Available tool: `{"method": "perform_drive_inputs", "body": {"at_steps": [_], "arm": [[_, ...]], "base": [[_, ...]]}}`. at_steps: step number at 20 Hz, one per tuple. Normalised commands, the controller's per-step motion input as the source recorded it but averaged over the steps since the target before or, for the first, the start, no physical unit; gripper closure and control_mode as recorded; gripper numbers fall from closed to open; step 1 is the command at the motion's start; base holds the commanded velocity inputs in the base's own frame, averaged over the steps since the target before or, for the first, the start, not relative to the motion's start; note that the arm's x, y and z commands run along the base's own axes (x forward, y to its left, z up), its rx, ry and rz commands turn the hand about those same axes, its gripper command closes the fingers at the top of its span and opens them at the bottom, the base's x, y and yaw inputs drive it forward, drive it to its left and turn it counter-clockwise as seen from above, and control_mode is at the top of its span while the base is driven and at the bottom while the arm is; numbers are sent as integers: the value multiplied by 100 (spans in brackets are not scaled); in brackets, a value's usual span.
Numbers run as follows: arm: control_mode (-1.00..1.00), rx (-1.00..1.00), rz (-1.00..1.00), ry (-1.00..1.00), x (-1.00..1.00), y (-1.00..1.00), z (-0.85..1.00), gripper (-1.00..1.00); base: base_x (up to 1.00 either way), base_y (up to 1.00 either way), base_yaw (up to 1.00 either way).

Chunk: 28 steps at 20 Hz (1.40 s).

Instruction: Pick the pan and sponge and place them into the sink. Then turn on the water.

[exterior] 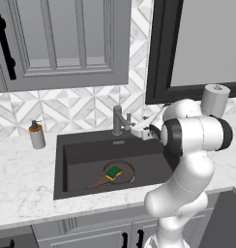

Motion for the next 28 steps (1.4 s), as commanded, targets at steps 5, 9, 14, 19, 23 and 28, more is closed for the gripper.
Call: {"method": "perform_drive_inputs", "body": {"at_steps": [5, 9, 14, 19, 23, 28], "arm": [[-100, 2, 0, 0, 12, 14, 0, -100], [-100, 3, 0, 0, 33, 6, 0, -100], [-100, 0, 0, 0, 44, 0, 0, -100], [-100, 0, 0, 0, 41, 0, -16, -100], [-100, 0, 0, 0, 34, 2, -28, -100], [-100, 0, 0, 0, 37, 0, -25, -100]], "base": [[0, 0, 0], [0, 0, 0], [0, 0, 0], [0, 0, 0], [0, 0, 0], [0, 0, 0]]}}
